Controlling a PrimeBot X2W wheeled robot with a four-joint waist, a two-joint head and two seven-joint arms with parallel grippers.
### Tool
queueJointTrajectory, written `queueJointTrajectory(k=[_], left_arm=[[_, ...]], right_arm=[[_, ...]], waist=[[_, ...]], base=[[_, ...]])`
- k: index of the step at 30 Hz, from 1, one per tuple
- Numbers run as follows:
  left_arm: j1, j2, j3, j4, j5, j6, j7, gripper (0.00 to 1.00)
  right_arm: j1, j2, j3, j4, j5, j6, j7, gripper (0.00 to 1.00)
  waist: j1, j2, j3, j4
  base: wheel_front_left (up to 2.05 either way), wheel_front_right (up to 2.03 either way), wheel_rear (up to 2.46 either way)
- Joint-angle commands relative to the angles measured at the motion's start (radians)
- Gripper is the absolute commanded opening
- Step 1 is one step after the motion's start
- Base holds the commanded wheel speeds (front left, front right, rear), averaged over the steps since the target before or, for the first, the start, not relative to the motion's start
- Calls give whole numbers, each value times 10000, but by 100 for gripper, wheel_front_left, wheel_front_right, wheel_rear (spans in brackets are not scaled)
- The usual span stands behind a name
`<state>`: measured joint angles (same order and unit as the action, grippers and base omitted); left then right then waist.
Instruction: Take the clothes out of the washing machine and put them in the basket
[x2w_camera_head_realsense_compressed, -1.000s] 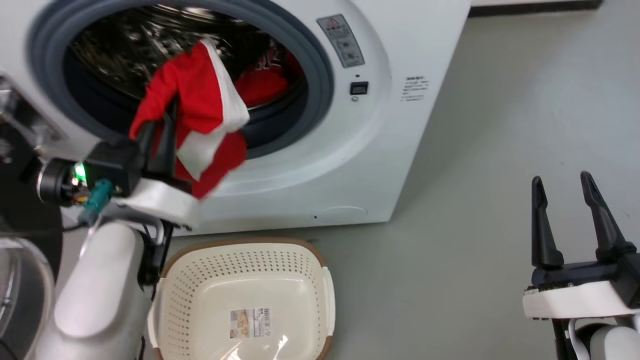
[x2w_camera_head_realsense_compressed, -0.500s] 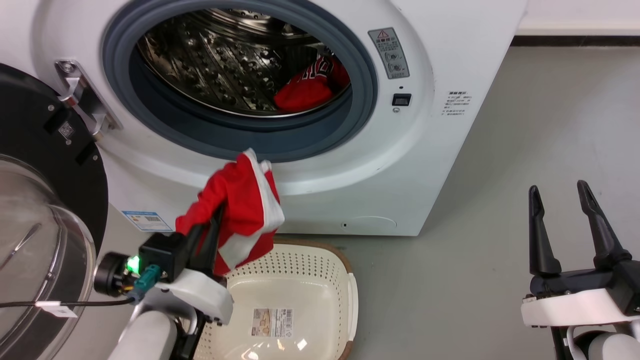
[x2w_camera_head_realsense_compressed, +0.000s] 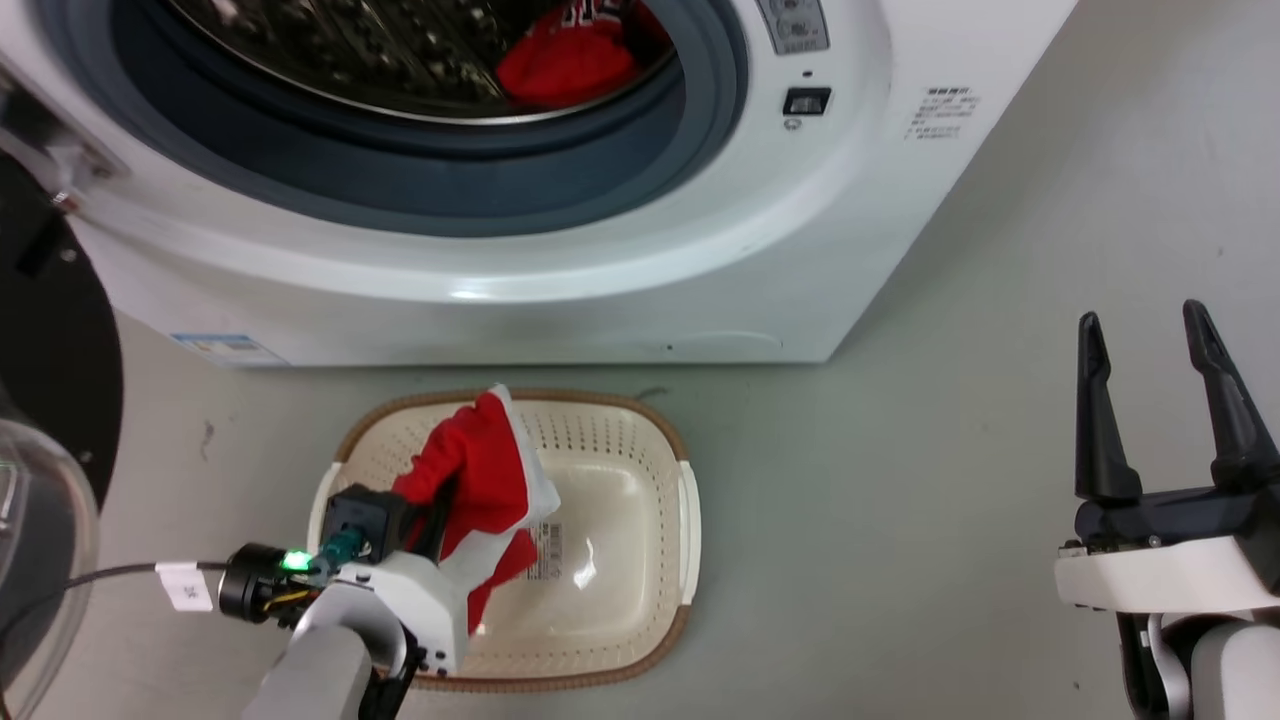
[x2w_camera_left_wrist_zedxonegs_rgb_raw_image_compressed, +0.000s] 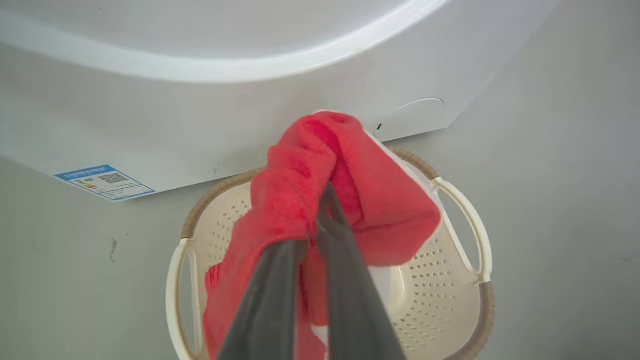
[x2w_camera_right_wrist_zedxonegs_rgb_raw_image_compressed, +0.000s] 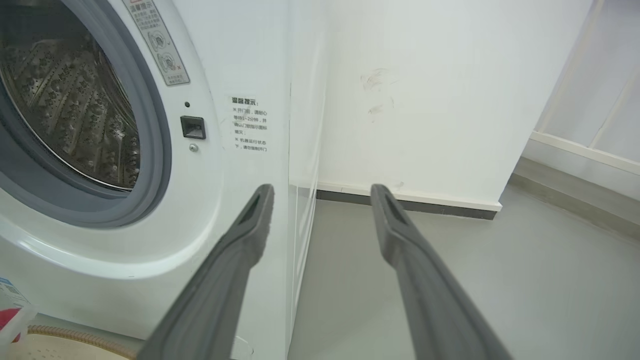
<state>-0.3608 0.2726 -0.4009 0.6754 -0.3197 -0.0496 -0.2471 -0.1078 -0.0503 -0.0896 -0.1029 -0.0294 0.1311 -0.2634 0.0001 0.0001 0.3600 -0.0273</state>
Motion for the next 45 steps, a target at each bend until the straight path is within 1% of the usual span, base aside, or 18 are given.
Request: queueJointTrajectory(k=[1, 5, 9, 18, 25, 31, 36, 37, 38, 39, 45], left_arm=[[-356, -57, 14, 263, 42, -40, -84, 0], [-1258, -220, -126, 1319, 225, -227, -159, 0], [-2086, -230, -175, 2321, 380, -335, -192, 0], [-3351, -131, -354, 3393, 726, -610, -182, 0], [-3943, -68, -382, 3876, 787, -712, -183, 0], [-4505, -27, -499, 4152, 986, -730, -184, 0], [-4671, -125, -579, 4301, 1100, -739, -185, 0], [-4666, -165, -602, 4326, 1141, -729, -185, 13], [-4666, -209, -558, 4250, 1131, -644, -185, 69], [-4566, -276, -458, 4357, 992, -631, -183, 100], [-3914, -457, -363, 3762, 1057, -611, -183, 100]], right_arm=[[-248, -1, -30, -92, -35, -8, -21, 100], [-482, 0, -107, -238, -76, -7, -21, 100], [-792, 2, -171, -399, -22, -8, -21, 100], [-1325, 2, -338, -765, 254, -7, -21, 100], [-1533, 2, -323, -1073, 404, -7, -21, 100], [-1589, 2, -622, -1287, 557, -8, -21, 100], [-1600, 2, -763, -1254, 551, -8, -21, 100], [-1590, 2, -776, -1213, 523, -8, -21, 100], [-1586, 3, -774, -1167, 486, -7, -21, 100], [-1604, 2, -768, -1125, 469, -8, -21, 100], [-1648, -1, -657, -877, 382, -8, -21, 100]], waist=[[-1, -1, 778, -210], [-1, -1, 1743, -375], [-1, -1, 2666, -598], [-1, -1, 4278, -1072], [-1, -1, 5066, -1329], [-1, -1, 5681, -1432], [-1, -1, 5797, -1412], [-1, -1, 5759, -1379], [-1, -1, 5689, -1336], [-1, -1, 5593, -1303], [-1, -1, 4630, -1176]], base=[[0, 0, 0], [0, 0, 0], [0, 0, 0], [0, 0, 0], [0, 0, 0], [0, 0, 0], [0, 0, 0], [0, 0, 0], [0, 0, 0], [0, 0, 0], [0, 0, 0]])
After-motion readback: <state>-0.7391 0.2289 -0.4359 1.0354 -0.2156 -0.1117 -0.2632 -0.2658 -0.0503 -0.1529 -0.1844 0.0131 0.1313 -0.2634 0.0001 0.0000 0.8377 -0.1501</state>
